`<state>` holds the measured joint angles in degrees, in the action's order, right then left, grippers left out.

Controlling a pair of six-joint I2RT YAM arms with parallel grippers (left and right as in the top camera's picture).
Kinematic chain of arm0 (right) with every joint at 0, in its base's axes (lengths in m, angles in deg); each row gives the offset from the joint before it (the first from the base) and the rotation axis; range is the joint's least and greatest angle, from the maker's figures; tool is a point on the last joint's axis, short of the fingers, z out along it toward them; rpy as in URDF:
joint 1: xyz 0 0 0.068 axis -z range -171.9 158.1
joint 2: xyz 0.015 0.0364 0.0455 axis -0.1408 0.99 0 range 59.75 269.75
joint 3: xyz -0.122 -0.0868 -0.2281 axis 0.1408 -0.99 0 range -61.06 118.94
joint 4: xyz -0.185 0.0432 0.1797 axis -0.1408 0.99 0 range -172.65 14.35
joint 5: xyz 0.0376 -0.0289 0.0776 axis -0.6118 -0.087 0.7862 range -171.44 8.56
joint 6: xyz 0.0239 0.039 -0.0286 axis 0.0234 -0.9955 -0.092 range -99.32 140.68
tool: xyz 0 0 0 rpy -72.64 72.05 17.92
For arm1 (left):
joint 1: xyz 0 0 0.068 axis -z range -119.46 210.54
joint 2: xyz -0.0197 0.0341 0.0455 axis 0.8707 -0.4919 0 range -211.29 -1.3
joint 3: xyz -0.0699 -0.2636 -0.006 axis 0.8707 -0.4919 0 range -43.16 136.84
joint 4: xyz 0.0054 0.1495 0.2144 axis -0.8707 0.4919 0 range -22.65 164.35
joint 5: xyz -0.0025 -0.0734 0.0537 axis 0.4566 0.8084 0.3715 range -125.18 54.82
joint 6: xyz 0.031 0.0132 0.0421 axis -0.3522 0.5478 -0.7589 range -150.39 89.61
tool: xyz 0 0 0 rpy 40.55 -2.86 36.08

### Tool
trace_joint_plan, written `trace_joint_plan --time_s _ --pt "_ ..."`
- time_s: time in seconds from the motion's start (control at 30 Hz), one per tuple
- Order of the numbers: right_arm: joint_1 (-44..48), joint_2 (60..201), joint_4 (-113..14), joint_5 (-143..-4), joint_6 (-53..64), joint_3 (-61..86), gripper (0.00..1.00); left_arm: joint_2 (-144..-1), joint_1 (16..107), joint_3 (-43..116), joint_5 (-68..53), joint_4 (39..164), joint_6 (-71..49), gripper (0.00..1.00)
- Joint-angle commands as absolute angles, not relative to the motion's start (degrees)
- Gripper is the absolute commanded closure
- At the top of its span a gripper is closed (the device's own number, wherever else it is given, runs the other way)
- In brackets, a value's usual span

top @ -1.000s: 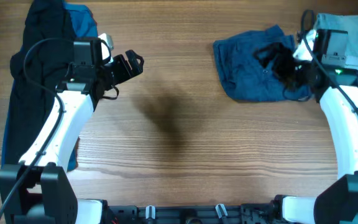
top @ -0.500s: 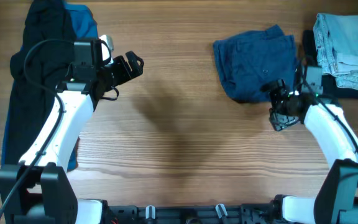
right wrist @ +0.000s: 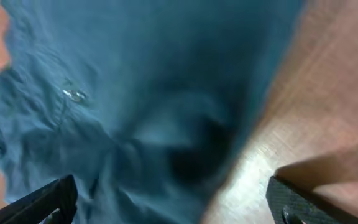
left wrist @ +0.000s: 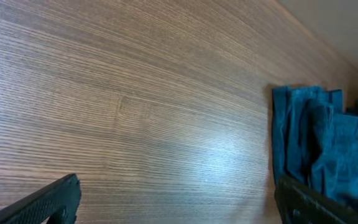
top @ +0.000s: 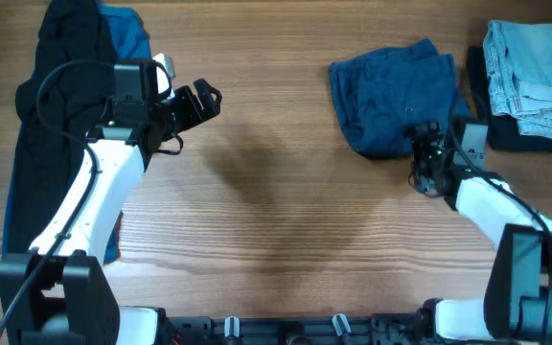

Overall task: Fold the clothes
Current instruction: 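Drag the folded shorts rightward toward the jeans stack with the right gripper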

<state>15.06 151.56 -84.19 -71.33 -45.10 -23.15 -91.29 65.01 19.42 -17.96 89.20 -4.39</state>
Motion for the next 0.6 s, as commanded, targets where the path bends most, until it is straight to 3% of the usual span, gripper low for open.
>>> trace_joint_plan --time_s 0.0,0.17,0.2,0.27,0.37,0.57 --pt "15.01 159.36 -88.58 -73.52 -45.34 -24.44 0.04 -91.31 64.81 19.53 -18.27 89.28 -4.69 0.00" --pt "14.75 169.37 -99.75 -72.16 -45.45 -24.44 0.19 -91.31 64.81 19.53 -18.29 89.50 -4.69 0.00" --pt "14.60 171.14 -102.13 -72.19 -45.36 -24.44 0.32 -91.31 64.81 19.53 -18.29 89.50 -4.69 0.00" --pt "14.31 174.25 -107.23 -72.21 -43.24 -24.42 0.68 -91.31 64.81 19.53 -18.27 89.53 -4.69 0.00" --pt "14.31 174.68 -110.85 -71.84 -35.61 -24.38 0.96 -91.31 64.81 19.53 -18.27 89.53 -4.67 0.00" --pt "14.31 174.49 -114.68 -64.91 -28.69 -24.16 0.95 -91.31 64.81 19.53 -18.27 89.53 -4.67 0.00"
